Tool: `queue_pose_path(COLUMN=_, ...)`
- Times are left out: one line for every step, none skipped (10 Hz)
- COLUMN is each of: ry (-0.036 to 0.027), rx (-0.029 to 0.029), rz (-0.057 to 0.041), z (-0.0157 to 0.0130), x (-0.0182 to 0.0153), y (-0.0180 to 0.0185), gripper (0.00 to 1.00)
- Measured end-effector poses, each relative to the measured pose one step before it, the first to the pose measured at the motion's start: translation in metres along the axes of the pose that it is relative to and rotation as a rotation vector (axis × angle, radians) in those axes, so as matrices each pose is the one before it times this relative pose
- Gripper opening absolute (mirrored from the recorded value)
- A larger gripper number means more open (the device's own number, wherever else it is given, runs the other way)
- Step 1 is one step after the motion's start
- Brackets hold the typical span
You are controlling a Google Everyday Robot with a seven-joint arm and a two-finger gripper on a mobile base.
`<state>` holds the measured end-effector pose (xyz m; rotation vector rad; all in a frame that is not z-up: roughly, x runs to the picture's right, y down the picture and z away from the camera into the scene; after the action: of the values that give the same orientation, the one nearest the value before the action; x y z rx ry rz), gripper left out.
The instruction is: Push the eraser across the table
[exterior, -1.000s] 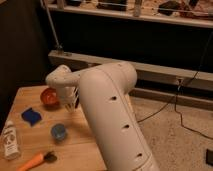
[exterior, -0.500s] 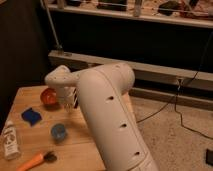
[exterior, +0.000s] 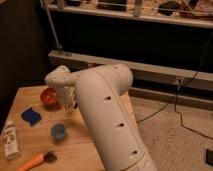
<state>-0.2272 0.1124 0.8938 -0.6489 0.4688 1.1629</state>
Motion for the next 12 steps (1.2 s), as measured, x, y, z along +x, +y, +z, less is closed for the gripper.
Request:
queue_pose_path(ry=-0.00344, rx=0.00434, rz=0.00737, z=-0.00006, x=-0.00433, y=-0.00464, gripper=0.00)
queue_pose_path(ry=-0.00627, rx=0.00910, rz=0.00832, z=-0.00162, x=-0.00626, y=-0.00743, gripper=0.00)
queue_pose_path(ry=-0.01383, rx=0.02174, rz=0.00624, z=-0.00334, x=-0.00911, y=-0.01174, gripper=0.00)
queue_pose_path(ry=-0.02077, rx=0.04095, rz=0.00529, z=-0.00653, x=-0.01361, y=-0.02031, gripper=0.00)
queue_pose_path(ry=-0.02468, rx=0.05596, rz=0.00725, z=-0.00845, x=-0.01582, y=-0.02714, gripper=0.00)
queue_pose_path(ry=-0.02443, rx=0.05884, rz=0.00939, z=-0.00782, x=-0.01487, y=-0.02848, gripper=0.00)
queue_pose_path(ry=-0.03237, rx=0.05785, rz=0.01271, z=-0.00879, x=-0.01710, y=-0.02875, gripper=0.00)
queue_pose_path(ry=-0.02888, rx=0.03718, rz=0.00690, z=-0.00811, x=-0.01353, y=-0.01671, gripper=0.00)
queue_pose_path(ry=-0.02751, rx=0.03585, rz=0.00485, z=-0.00783, x=-0.01277, y=-0.01472, gripper=0.00)
queue_pose_path(ry=-0.03981, rx=0.05466, rz=0.01241, z=-0.01211, x=-0.01835, y=-0.02599, gripper=0.00)
queue_pose_path(ry=-0.02103, rx=0.03110, rz=0.00844, z=-0.00554, x=-0.00994, y=-0.01575, gripper=0.00)
queue_pose_path(ry=-0.02510, rx=0.03758, rz=0.00952, z=-0.00731, x=-0.01193, y=-0.01835, gripper=0.00)
